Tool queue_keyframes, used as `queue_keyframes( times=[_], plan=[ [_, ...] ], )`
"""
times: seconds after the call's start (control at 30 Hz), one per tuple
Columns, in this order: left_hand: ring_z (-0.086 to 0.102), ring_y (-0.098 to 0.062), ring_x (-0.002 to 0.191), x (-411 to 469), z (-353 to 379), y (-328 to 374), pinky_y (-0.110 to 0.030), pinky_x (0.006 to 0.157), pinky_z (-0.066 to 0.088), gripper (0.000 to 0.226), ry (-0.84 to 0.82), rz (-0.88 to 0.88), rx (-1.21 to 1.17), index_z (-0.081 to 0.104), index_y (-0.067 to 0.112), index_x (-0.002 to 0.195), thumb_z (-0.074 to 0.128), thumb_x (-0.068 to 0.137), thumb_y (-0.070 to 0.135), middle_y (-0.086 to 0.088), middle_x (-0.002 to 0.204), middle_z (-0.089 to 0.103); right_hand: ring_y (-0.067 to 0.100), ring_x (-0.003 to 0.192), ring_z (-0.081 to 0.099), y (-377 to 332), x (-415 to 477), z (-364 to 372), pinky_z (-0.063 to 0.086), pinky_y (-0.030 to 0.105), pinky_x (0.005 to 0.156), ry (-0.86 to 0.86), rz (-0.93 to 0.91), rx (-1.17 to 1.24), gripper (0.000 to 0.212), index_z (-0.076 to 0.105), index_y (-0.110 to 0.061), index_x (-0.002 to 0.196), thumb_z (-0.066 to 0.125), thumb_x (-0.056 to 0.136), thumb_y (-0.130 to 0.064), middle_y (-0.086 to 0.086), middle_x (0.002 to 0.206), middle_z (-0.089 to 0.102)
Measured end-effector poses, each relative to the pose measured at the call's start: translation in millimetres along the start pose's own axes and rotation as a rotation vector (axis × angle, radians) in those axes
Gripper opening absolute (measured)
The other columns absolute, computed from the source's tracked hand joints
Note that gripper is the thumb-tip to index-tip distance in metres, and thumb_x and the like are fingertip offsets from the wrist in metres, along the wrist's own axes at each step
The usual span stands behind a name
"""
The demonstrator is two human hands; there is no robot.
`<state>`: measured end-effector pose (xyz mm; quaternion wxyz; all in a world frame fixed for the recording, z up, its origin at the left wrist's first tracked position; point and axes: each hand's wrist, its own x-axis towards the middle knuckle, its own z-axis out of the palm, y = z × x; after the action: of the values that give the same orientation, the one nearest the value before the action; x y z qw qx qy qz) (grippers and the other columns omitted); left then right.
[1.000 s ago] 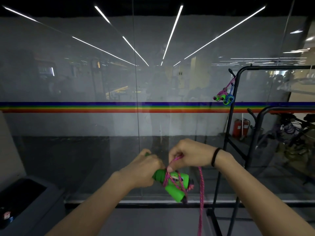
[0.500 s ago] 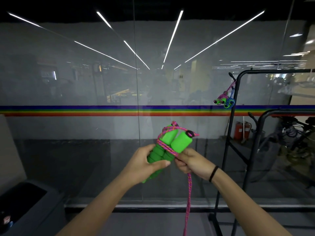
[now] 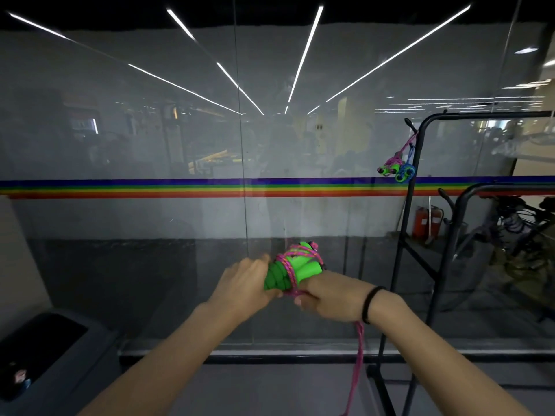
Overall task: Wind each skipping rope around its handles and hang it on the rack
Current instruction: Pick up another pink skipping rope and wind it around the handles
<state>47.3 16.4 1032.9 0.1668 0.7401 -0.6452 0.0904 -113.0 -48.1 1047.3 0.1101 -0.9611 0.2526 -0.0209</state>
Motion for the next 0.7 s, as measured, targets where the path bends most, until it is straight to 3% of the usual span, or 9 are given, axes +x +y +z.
queue_keyframes(
  times=[0.17,0.33,0.4,0.47,0.53,0.6,0.63,0.7],
  plan=[
    [0.060,-0.025,0.102,-1,-11,0,-0.032,0.077,0.047,0.049,-0.185,0.203,0.065,0.049,0.023,0.124,0.067,0.080,0.033,-0.006,0.111,0.064,0.016,0.074,0.052,0,-2,-21,0.041,0.028,0.069,-0.034,-0.022,-0.053,0.026,0.065,-0.007,0.091,0.052,0.091,-0.029,0.004,0.078,0.056],
    [0.057,-0.010,0.081,-1,-23,-5,-0.024,0.064,0.035,0.031,-0.412,0.390,0.042,0.059,0.026,0.100,0.074,0.072,0.030,0.008,0.087,0.063,-0.007,0.050,0.049,5,-6,-38,0.034,0.009,0.051,0.051,-0.099,0.079,0.019,0.068,-0.023,0.070,0.069,0.077,-0.040,-0.016,0.049,0.053],
    [0.050,0.004,0.065,-3,-21,-7,-0.024,0.061,0.035,0.028,-0.451,0.417,-0.087,0.059,0.031,0.095,0.076,0.071,0.030,0.017,0.072,0.055,-0.007,0.050,0.048,13,-3,-36,0.033,0.009,0.052,0.062,-0.126,0.234,0.018,0.062,-0.028,0.064,0.069,0.078,-0.037,-0.020,0.047,0.054],
    [0.049,0.008,0.062,-4,-21,-7,-0.022,0.061,0.038,0.029,-0.443,0.430,-0.266,0.059,0.033,0.094,0.077,0.071,0.029,0.022,0.067,0.056,-0.006,0.053,0.049,21,-1,-29,0.034,0.008,0.057,0.048,-0.155,0.498,0.015,0.063,-0.023,0.069,0.065,0.082,-0.029,-0.017,0.053,0.057],
    [0.056,0.007,0.072,-5,-22,-6,-0.022,0.069,0.046,0.032,-0.456,0.423,-0.487,0.063,0.030,0.100,0.078,0.072,0.023,0.025,0.079,0.064,-0.007,0.057,0.052,29,0,-18,0.040,0.008,0.061,0.059,-0.183,0.744,0.015,0.063,-0.023,0.070,0.058,0.083,-0.025,-0.016,0.058,0.061],
    [0.064,-0.006,0.092,-7,-20,-3,-0.025,0.086,0.051,0.038,-0.455,0.389,-0.721,0.065,0.021,0.108,0.077,0.073,0.013,0.013,0.099,0.070,-0.007,0.060,0.057,36,-2,-6,0.044,0.009,0.061,0.084,-0.203,0.921,0.015,0.067,-0.027,0.066,0.061,0.080,-0.025,-0.016,0.061,0.064],
    [0.064,-0.010,0.099,-8,-19,-1,-0.026,0.092,0.050,0.039,-0.431,0.360,-0.824,0.064,0.020,0.110,0.076,0.074,0.009,0.008,0.105,0.070,-0.006,0.058,0.058,38,-2,0,0.045,0.010,0.058,0.088,-0.208,1.016,0.010,0.069,-0.027,0.065,0.069,0.074,-0.031,-0.014,0.060,0.065],
    [0.065,-0.009,0.101,-10,-16,2,-0.022,0.090,0.050,0.038,-0.360,0.276,-0.971,0.063,0.017,0.111,0.073,0.077,0.007,0.004,0.107,0.069,-0.003,0.047,0.050,43,2,15,0.041,0.013,0.048,0.182,-0.143,1.099,0.030,0.068,-0.023,0.058,0.080,0.055,-0.051,-0.011,0.050,0.058]
  ],
)
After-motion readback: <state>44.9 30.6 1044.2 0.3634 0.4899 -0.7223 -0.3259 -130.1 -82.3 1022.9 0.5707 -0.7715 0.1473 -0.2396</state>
